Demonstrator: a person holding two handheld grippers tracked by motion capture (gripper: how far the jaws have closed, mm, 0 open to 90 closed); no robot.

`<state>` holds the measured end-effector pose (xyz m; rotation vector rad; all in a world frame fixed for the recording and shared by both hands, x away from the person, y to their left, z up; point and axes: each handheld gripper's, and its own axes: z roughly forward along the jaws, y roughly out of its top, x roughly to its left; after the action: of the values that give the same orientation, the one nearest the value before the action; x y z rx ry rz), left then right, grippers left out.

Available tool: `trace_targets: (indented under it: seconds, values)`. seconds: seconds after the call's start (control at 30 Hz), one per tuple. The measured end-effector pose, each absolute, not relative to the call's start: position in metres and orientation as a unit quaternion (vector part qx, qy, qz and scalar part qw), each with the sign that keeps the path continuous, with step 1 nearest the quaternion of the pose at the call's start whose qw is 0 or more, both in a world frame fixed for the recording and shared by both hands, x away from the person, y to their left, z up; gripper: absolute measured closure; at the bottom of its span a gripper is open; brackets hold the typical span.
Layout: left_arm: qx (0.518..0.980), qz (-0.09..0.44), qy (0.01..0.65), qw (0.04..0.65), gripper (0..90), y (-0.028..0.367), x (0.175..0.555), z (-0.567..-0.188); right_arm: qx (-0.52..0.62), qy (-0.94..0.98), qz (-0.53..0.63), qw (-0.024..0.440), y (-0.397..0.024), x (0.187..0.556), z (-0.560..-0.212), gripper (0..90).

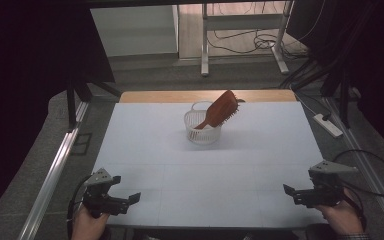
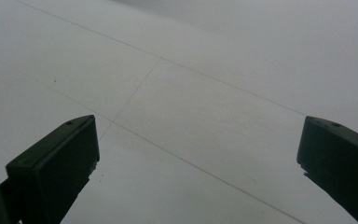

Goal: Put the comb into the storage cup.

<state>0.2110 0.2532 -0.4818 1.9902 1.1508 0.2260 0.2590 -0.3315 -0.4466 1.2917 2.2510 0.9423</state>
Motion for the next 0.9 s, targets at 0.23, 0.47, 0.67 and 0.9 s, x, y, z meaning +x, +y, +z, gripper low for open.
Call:
trace_targets:
  seconds: [0.23, 0.47, 0.67, 0.9]
  values:
    - [0.788, 0.089, 0.456, 0.404, 0.3, 0.253, 0.211, -0.482, 0.462, 0.8, 0.33, 0.193, -0.334, 0.255, -0.448, 0.0]
    - [0.788, 0.089, 0.456, 0.405, 0.3, 0.253, 0.212, -0.482, 0.464, 0.802, 0.323, 0.193, -0.336, 0.251, -0.45, 0.0]
    - [0.789, 0.089, 0.455, 0.404, 0.3, 0.252, 0.212, -0.482, 0.469, 0.799, 0.322, 0.195, -0.338, 0.248, -0.451, 0.0]
    - [0.789, 0.09, 0.454, 0.403, 0.3, 0.252, 0.213, -0.482, 0.47, 0.799, 0.318, 0.198, -0.34, 0.246, -0.45, 0.0]
